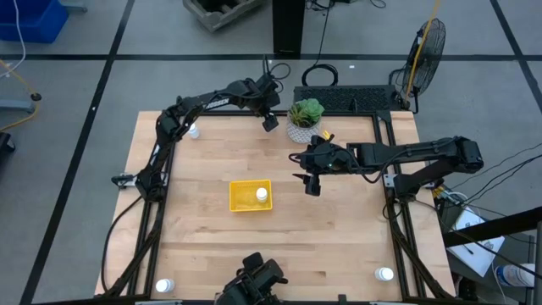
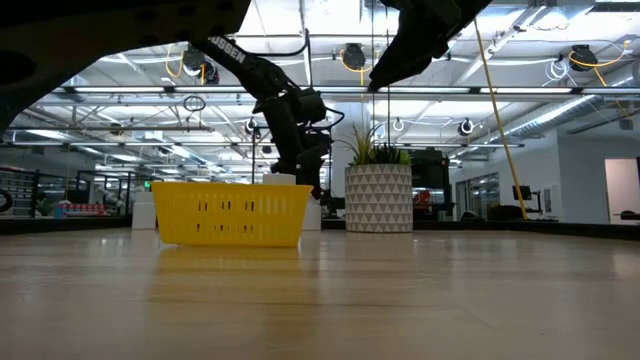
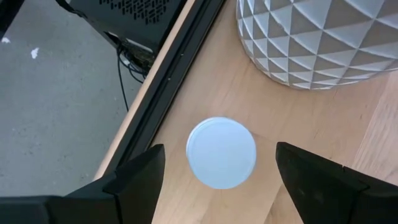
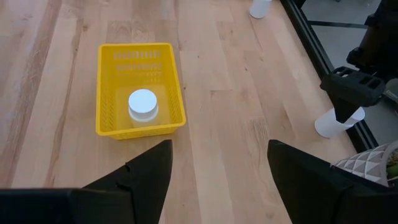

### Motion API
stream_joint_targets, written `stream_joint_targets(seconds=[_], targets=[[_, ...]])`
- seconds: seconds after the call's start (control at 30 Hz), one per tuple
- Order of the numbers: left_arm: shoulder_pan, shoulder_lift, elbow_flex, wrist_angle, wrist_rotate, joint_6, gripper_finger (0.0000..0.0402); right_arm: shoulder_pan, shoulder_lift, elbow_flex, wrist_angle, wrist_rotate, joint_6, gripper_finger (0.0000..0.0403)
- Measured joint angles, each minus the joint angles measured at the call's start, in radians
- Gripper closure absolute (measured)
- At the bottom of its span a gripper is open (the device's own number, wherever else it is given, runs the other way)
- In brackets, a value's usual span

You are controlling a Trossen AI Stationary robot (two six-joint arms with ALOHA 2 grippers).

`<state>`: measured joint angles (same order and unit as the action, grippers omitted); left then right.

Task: Pick and place pill bottles into a basket
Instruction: Put the white pill bottle into the yellow bin

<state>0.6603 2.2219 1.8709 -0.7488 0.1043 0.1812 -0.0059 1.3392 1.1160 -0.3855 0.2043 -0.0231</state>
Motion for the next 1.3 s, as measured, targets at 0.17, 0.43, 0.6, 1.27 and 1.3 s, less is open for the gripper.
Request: stream_joint_targets(seconds=[0.17,0.43,0.6,1.27,1.3], targets=[[0.0,0.0,0.0,0.0,0.0,-0.001,0.0089,0.0,0.0,0.0,0.0,0.0,0.0,0.0149],[-0.002,0.019,0.0,-0.007,-0.004,0.0,0.0089,0.001,0.0,0.0,0.0,0.0,0.004,0.0149],[-0.002,0.019,0.0,0.005,-0.005,-0.001,0.0089,0.001,0.0,0.0,0.0,-0.001,0.008,0.0149],[-0.003,0.019,0.0,0.009,-0.01,-0.007,0.0239,0.001,0.0,0.0,0.0,-0.001,0.008,0.0149],[-0.004,0.019,0.0,0.003,-0.01,-0.006,0.0239,0.001,0.0,0.0,0.0,-0.001,0.008,0.0149]])
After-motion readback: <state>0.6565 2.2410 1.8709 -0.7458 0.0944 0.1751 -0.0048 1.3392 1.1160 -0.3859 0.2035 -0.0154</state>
